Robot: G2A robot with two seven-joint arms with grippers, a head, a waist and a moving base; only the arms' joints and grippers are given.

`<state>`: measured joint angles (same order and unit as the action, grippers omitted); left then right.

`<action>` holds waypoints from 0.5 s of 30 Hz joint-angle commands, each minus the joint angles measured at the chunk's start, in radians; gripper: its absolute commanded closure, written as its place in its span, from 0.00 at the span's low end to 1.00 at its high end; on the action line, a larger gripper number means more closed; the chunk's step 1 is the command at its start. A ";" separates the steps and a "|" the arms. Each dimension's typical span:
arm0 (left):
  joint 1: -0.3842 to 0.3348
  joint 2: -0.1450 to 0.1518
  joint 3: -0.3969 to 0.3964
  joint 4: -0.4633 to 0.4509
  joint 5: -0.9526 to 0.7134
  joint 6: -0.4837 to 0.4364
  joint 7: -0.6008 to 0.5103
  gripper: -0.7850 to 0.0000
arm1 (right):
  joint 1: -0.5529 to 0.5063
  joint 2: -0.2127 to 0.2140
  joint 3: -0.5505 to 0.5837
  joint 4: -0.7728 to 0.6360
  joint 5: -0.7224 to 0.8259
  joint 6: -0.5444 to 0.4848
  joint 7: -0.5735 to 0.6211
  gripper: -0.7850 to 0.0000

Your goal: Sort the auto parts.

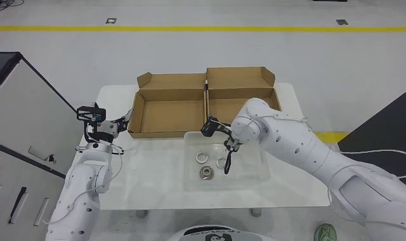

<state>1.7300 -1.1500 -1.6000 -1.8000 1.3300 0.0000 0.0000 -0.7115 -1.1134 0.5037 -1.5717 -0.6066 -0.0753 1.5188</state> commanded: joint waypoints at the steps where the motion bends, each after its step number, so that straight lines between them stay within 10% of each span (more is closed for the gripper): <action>1: 0.000 0.000 0.000 0.000 0.000 0.000 0.000 0.00 | -0.010 0.020 0.044 -0.056 0.021 -0.001 0.017 1.00; 15: 0.000 0.000 0.000 0.000 0.000 0.000 0.000 0.00 | -0.079 0.188 0.330 -0.311 0.404 -0.060 0.017 1.00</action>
<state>1.7300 -1.1500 -1.6000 -1.8000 1.3300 0.0000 0.0000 -0.7844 -0.9331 0.8141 -1.8787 -0.2397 -0.1259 1.5359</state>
